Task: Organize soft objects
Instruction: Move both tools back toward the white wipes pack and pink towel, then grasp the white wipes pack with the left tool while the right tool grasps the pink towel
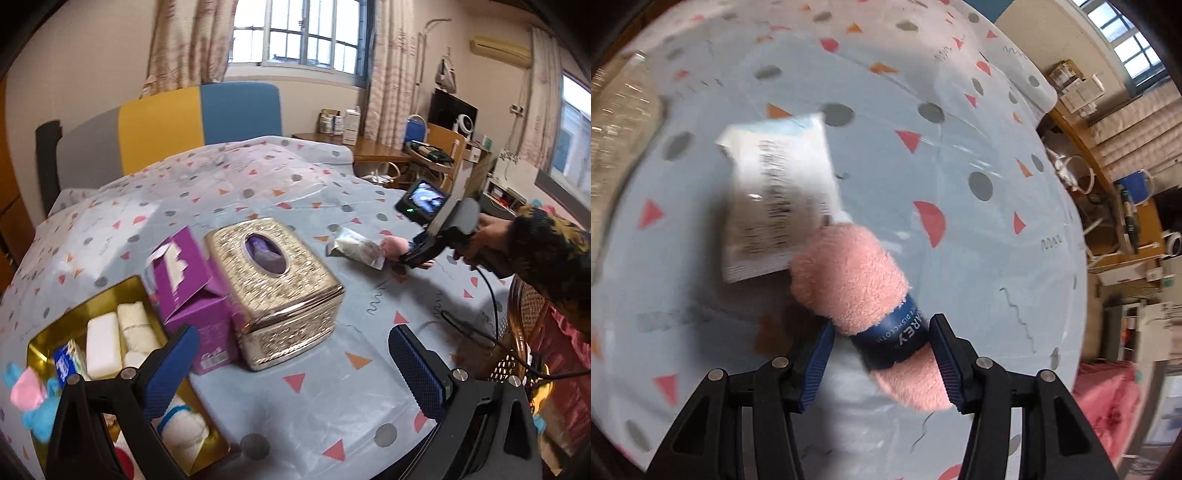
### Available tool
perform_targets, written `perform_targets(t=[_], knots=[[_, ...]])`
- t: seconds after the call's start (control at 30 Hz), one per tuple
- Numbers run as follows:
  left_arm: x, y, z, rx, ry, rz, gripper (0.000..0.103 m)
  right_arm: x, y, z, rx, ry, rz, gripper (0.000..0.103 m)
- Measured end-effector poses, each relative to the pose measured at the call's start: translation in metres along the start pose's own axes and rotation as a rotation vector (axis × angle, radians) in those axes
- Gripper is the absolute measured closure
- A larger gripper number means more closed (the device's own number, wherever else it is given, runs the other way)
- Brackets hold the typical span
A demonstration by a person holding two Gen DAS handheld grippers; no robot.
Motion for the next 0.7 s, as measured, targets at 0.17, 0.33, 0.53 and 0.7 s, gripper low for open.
perform_targets(t=[0.17,0.33,0.53,0.7], knots=[[-0.024,0.025,0.014,0.002,-0.081,0.043,0.0,-0.01,-0.001,0.004,-0.02,0.001,0.064,0.061],[-0.05,0.06,0.039,0.025,-0.132,0.04,0.0,-0.048,-0.01,-0.001,-0.012,0.062,0.328,0.061],[-0.082,0.094,0.103,0.153,-0.166,-0.036,0.0,-0.079,-0.036,0.022,0.061,0.188,0.664,0.061],[-0.085,0.103,0.167,0.265,-0.163,-0.161,0.004,-0.086,-0.044,0.022,0.059,0.224,0.736,0.061]])
Point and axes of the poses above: each gripper's, at about its wrist camera, not at the fingertips, and z roughly the way its jaws point, x to its left, y to its top, the point moved 6 cm from there along z, roughly the way its jaws point, and after that the axes turned 12 degrees about -y, right-handed, at the moved point
